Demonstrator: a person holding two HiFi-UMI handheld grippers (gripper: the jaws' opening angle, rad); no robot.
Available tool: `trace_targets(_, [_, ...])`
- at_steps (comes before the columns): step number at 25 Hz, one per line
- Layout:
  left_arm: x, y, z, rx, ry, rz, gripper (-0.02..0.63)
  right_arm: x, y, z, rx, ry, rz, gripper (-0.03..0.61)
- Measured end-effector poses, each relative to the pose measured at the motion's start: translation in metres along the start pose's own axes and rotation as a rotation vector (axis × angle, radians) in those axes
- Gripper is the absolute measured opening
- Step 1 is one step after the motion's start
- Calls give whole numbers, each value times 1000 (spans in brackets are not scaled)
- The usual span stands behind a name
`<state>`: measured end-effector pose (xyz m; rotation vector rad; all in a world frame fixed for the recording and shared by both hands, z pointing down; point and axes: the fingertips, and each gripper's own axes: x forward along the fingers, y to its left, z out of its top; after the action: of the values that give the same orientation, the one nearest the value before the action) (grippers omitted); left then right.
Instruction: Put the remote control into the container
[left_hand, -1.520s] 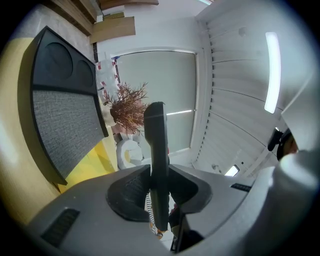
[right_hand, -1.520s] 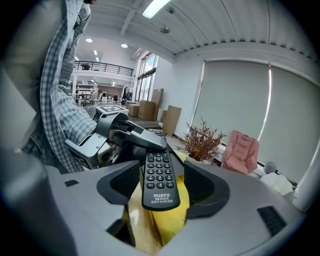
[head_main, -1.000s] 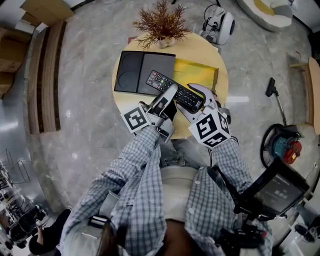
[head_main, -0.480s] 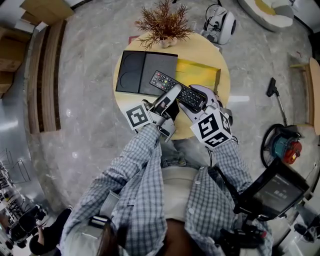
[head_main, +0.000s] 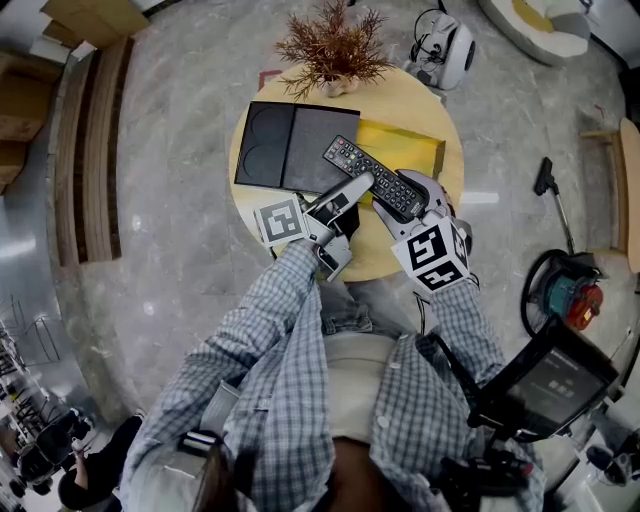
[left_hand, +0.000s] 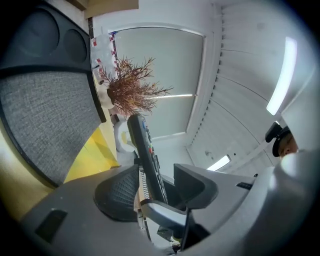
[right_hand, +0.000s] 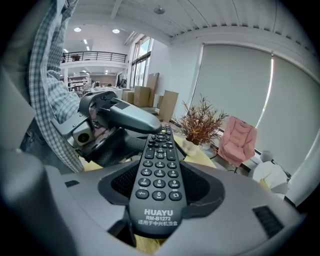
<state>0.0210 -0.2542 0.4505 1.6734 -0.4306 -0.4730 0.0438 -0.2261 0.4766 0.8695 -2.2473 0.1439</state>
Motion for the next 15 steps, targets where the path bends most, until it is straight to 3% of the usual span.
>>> trace_targets(9, [-35, 1, 28, -10, -107, 29, 196, 5, -25, -8, 57, 21, -45, 250])
trace_targets(13, [-51, -8, 39, 23, -130, 28, 24, 10, -26, -15, 62, 56, -39, 250])
trace_targets(15, [-59, -16, 42, 38, -130, 17, 8, 11, -25, -18, 77, 69, -41, 250])
